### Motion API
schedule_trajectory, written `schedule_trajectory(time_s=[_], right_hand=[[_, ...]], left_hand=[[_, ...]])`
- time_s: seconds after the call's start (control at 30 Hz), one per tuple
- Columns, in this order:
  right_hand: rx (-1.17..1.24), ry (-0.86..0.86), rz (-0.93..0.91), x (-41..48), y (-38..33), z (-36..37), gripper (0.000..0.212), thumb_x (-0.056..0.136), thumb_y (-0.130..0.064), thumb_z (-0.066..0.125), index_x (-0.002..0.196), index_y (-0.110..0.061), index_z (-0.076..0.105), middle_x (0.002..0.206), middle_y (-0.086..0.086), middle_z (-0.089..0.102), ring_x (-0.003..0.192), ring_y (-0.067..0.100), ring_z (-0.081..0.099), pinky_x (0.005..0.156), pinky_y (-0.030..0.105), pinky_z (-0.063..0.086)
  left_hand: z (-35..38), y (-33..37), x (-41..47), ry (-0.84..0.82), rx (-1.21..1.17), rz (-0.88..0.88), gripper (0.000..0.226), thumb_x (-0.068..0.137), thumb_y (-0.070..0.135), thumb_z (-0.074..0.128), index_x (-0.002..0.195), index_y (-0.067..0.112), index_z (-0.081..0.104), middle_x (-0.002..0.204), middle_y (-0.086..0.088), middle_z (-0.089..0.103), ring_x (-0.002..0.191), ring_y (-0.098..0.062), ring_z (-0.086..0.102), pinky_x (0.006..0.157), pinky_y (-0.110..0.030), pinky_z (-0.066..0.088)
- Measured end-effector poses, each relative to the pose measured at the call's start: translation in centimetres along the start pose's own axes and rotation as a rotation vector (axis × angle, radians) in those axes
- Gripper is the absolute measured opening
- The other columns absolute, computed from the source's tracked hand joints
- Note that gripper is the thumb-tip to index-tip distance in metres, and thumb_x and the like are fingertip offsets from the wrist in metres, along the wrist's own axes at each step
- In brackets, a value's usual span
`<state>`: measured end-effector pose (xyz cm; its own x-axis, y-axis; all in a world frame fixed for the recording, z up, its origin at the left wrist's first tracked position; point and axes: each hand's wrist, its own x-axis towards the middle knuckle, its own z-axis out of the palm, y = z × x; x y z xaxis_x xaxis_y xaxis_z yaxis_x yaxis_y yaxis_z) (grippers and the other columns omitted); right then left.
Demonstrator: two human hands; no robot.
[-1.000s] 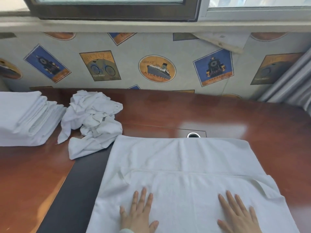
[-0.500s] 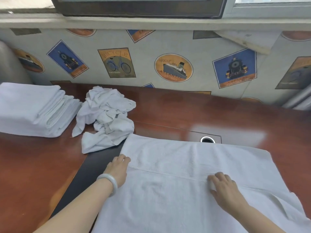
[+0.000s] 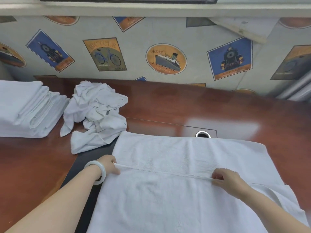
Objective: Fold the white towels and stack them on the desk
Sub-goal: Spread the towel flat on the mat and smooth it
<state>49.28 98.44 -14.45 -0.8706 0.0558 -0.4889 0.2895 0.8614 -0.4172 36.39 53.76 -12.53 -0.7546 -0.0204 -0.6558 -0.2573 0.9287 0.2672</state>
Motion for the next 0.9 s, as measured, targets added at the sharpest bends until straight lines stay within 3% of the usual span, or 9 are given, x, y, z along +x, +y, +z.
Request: schedule_trajectory(time_s=[0.1,0.17,0.3,0.37,0.43,0.57,0.67,0.77,0.9], right_hand=[[0.186,0.022,0.055,-0.5,-0.1,-0.5,0.019,0.084,-0.019,0.073,0.067,-0.026,0.066,0.073,-0.007,0.061,0.068,0.012,0.053,0.057,0.018,0.037],[0.253,-0.019,0.078,-1.2,-0.4,-2.1,0.027,0.082,-0.016,0.074,0.059,-0.028,0.065,0.063,-0.010,0.059,0.061,0.010,0.049,0.056,0.022,0.034],[0.174,-0.238,0.063,-2.6,-1.7,-8.3,0.018,0.077,-0.017,0.075,0.064,-0.028,0.069,0.058,-0.009,0.055,0.055,0.004,0.045,0.057,0.022,0.033],[0.170,-0.224,0.075,-1.6,-2.5,-11.7,0.009,0.077,-0.023,0.077,0.072,-0.029,0.072,0.062,-0.008,0.061,0.056,0.003,0.049,0.063,0.025,0.036],[0.150,-0.095,0.053,1.0,-3.6,-13.6,0.004,0.076,-0.032,0.077,0.078,-0.031,0.073,0.068,-0.008,0.068,0.059,0.004,0.054,0.068,0.029,0.040],[0.114,0.149,0.086,7.9,-6.0,-10.6,0.015,0.087,-0.018,0.069,0.074,-0.025,0.066,0.074,-0.005,0.068,0.065,0.013,0.059,0.053,0.024,0.038],[0.091,0.103,0.139,10.3,-5.6,-6.1,0.005,0.094,-0.025,0.060,0.090,-0.023,0.060,0.084,-0.001,0.065,0.068,0.015,0.059,0.051,0.023,0.038],[0.120,0.193,0.123,10.3,-4.7,-4.8,0.018,0.097,-0.024,0.058,0.080,-0.017,0.058,0.077,-0.001,0.061,0.068,0.017,0.057,0.059,0.035,0.044],[0.128,0.147,0.130,9.4,-4.3,-6.9,0.024,0.093,-0.023,0.064,0.070,-0.021,0.060,0.066,-0.001,0.061,0.061,0.019,0.053,0.053,0.030,0.036]], left_hand=[[-0.4,-1.2,-0.9,0.006,-0.290,0.036,0.013,0.081,0.013,0.074,0.081,0.013,0.061,0.080,-0.002,0.059,0.074,-0.019,0.057,0.065,-0.028,0.048],[-0.9,-1.5,-1.9,-0.082,-0.457,0.035,0.010,0.085,0.010,0.071,0.084,0.009,0.061,0.081,-0.006,0.061,0.076,-0.020,0.061,0.070,-0.036,0.055],[-3.6,-0.9,-4.1,-0.224,-0.665,0.125,0.010,0.088,0.003,0.070,0.086,0.006,0.060,0.073,-0.006,0.059,0.067,-0.014,0.057,0.058,-0.025,0.048],[-5.3,-0.2,-3.5,-0.158,-0.734,0.169,0.010,0.086,0.004,0.072,0.088,0.006,0.063,0.074,-0.006,0.063,0.071,-0.016,0.058,0.060,-0.024,0.046],[-6.3,0.9,-1.4,0.024,-0.745,0.181,0.010,0.085,0.002,0.073,0.089,0.007,0.065,0.075,-0.004,0.066,0.075,-0.017,0.060,0.063,-0.024,0.045],[-4.1,3.1,4.5,0.282,-0.621,0.171,0.026,0.084,-0.003,0.069,0.074,0.020,0.063,0.068,0.004,0.065,0.079,-0.021,0.059,0.072,-0.030,0.044],[-1.9,3.3,6.8,0.327,-0.540,0.132,0.018,0.088,0.002,0.066,0.078,0.017,0.064,0.078,-0.002,0.068,0.083,-0.023,0.060,0.075,-0.032,0.044],[-1.6,2.8,7.5,0.363,-0.564,0.127,0.008,0.090,0.008,0.064,0.091,0.009,0.071,0.093,-0.011,0.074,0.093,-0.029,0.065,0.083,-0.038,0.049],[-2.6,2.1,6.8,0.347,-0.573,0.164,0.011,0.088,0.022,0.065,0.085,0.013,0.071,0.086,-0.013,0.072,0.090,-0.032,0.066,0.082,-0.044,0.050]])
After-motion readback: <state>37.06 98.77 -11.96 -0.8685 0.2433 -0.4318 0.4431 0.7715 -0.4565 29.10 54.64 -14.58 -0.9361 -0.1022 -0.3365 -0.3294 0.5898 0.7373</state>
